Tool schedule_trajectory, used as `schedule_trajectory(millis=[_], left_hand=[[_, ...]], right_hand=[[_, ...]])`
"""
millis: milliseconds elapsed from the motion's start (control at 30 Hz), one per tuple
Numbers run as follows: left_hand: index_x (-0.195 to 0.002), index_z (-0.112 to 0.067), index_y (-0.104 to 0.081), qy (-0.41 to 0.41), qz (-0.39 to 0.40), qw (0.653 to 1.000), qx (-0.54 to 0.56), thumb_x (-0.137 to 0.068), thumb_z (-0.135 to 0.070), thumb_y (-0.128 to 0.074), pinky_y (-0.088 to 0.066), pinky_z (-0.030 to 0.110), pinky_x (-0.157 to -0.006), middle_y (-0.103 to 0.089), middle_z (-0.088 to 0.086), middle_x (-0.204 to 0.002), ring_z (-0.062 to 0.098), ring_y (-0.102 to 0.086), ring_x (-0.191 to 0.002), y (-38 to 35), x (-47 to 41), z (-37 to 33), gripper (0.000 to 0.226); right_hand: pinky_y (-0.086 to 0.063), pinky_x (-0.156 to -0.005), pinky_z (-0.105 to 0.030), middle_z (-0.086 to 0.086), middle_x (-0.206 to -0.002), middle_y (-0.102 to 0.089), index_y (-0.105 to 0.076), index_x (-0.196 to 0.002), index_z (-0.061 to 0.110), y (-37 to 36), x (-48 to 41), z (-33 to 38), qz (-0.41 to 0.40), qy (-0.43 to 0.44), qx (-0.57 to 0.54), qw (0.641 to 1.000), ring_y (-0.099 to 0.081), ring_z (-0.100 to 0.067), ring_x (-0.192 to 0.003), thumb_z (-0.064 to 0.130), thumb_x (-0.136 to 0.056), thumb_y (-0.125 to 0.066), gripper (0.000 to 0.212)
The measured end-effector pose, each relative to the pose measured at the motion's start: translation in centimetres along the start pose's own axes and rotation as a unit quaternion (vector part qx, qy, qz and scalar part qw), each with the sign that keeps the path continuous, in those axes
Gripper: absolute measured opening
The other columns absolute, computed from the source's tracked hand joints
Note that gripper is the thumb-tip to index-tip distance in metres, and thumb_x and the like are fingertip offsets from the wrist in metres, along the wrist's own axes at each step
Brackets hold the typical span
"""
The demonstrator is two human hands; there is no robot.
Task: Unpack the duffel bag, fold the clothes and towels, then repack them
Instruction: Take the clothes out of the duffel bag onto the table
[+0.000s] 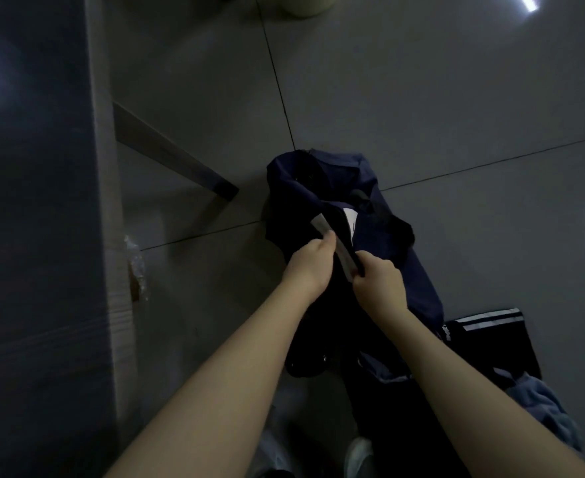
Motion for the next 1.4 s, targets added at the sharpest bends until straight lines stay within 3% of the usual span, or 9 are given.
schedule_trajectory(millis=[133, 267, 367, 500, 567, 667, 767, 1167, 1400], left_hand=[[-0.139, -0.014, -0.042, -0.155, -0.134, 0.924, -0.324, -0.099, -0.031, -0.040, -0.024, 0.039, -0.109, -0.038, 0.002, -0.147, 0.019, -0.033, -0.135, 3.9, 4.9, -4.2, 0.044], [-0.147, -0.013, -0.029, -0.206, -0.268, 0.861, -0.380, -0.096, -0.023, -0.043, -0.008, 0.041, -0.117, -0.019, 0.006, -0.157, 0.021, -0.013, -0.145, 10.0, 11.0, -7.4, 0.054], [-0.147, -0.002, -0.027, -0.201, -0.367, 0.821, -0.387, -0.091, -0.022, -0.053, -0.013, 0.045, -0.116, -0.019, 0.017, -0.156, 0.033, -0.016, -0.145, 14.4, 15.2, -7.4, 0.065], [-0.142, 0.002, -0.035, -0.196, -0.372, 0.789, -0.447, -0.083, -0.028, -0.055, -0.013, 0.051, -0.116, -0.029, 0.019, -0.152, 0.034, -0.026, -0.142, 14.4, 18.0, -7.5, 0.069], [-0.144, 0.001, -0.029, -0.166, -0.374, 0.798, -0.442, -0.086, -0.029, -0.051, -0.009, 0.051, -0.117, -0.024, 0.019, -0.154, 0.034, -0.020, -0.144, 15.2, 18.9, -7.6, 0.069], [-0.148, -0.003, 0.006, -0.072, -0.355, 0.837, -0.410, -0.099, -0.033, -0.035, -0.001, 0.048, -0.119, 0.009, 0.017, -0.158, 0.030, 0.007, -0.147, 17.4, 19.0, -5.6, 0.071], [-0.146, -0.008, 0.018, -0.070, -0.327, 0.854, -0.399, -0.100, -0.038, -0.031, 0.001, 0.045, -0.119, 0.021, 0.013, -0.157, 0.026, 0.015, -0.146, 18.1, 19.1, -4.6, 0.074], [-0.152, -0.017, -0.011, -0.134, -0.205, 0.913, -0.327, -0.098, -0.032, -0.040, -0.012, 0.042, -0.117, -0.001, -0.001, -0.161, 0.017, -0.001, -0.147, 21.0, 20.7, -4.1, 0.063], [-0.150, -0.027, -0.021, -0.010, -0.150, 0.931, -0.334, -0.096, -0.029, -0.046, -0.013, 0.054, -0.115, -0.001, -0.003, -0.160, 0.021, -0.002, -0.147, 22.6, 27.3, 3.1, 0.060]], right_hand=[[-0.035, -0.056, -0.032, -0.015, -0.078, -0.065, -0.061, -0.093, 0.007, 3.4, 1.1, 2.1, -0.024, 0.014, -0.009, 1.000, -0.053, -0.031, -0.065, 0.003, -0.085, -0.047, 0.017], [-0.033, -0.057, -0.032, -0.017, -0.082, -0.065, -0.063, -0.105, 0.006, 7.8, 2.2, 4.3, -0.038, 0.016, -0.001, 0.999, -0.055, -0.034, -0.070, 0.002, -0.086, -0.047, 0.025], [-0.031, -0.058, -0.031, -0.016, -0.083, -0.066, -0.064, -0.110, 0.008, 10.6, 3.4, 6.1, -0.055, 0.021, 0.007, 0.998, -0.057, -0.034, -0.072, 0.003, -0.086, -0.049, 0.029], [-0.029, -0.053, -0.030, -0.013, -0.077, -0.065, -0.066, -0.109, 0.008, 13.7, 4.9, 8.6, -0.068, 0.035, 0.019, 0.997, -0.051, -0.028, -0.063, 0.003, -0.088, -0.051, 0.026], [-0.029, -0.049, -0.029, -0.009, -0.069, -0.060, -0.066, -0.102, 0.007, 15.1, 5.4, 9.9, -0.073, 0.046, 0.023, 0.996, -0.049, -0.026, -0.059, 0.004, -0.088, -0.051, 0.021], [-0.033, -0.051, -0.031, -0.010, -0.067, -0.060, -0.066, -0.096, 0.007, 17.1, 6.1, 11.8, -0.082, 0.061, 0.020, 0.995, -0.052, -0.030, -0.059, 0.003, -0.088, -0.050, 0.018], [-0.036, -0.051, -0.030, -0.008, -0.064, -0.059, -0.066, -0.092, 0.009, 18.9, 6.9, 13.7, -0.099, 0.080, 0.014, 0.992, -0.052, -0.027, -0.056, 0.004, -0.089, -0.051, 0.015], [-0.041, -0.049, -0.034, -0.008, -0.062, -0.060, -0.065, -0.086, 0.010, 26.4, 10.6, 22.5, -0.157, 0.158, 0.018, 0.975, -0.053, -0.028, -0.054, 0.003, -0.088, -0.052, 0.016], [-0.033, -0.048, -0.024, -0.004, -0.066, -0.059, -0.069, -0.101, 0.006, 31.5, 14.6, 29.4, -0.210, 0.216, 0.013, 0.953, -0.052, -0.024, -0.056, 0.003, -0.091, -0.052, 0.020]])
Point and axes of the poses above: each hand's wrist, its own x-axis away from the middle knuckle, its own y-axis out of the back of the hand, z = x × y, the point moved 7 cm from there along -x, towards the middle knuckle
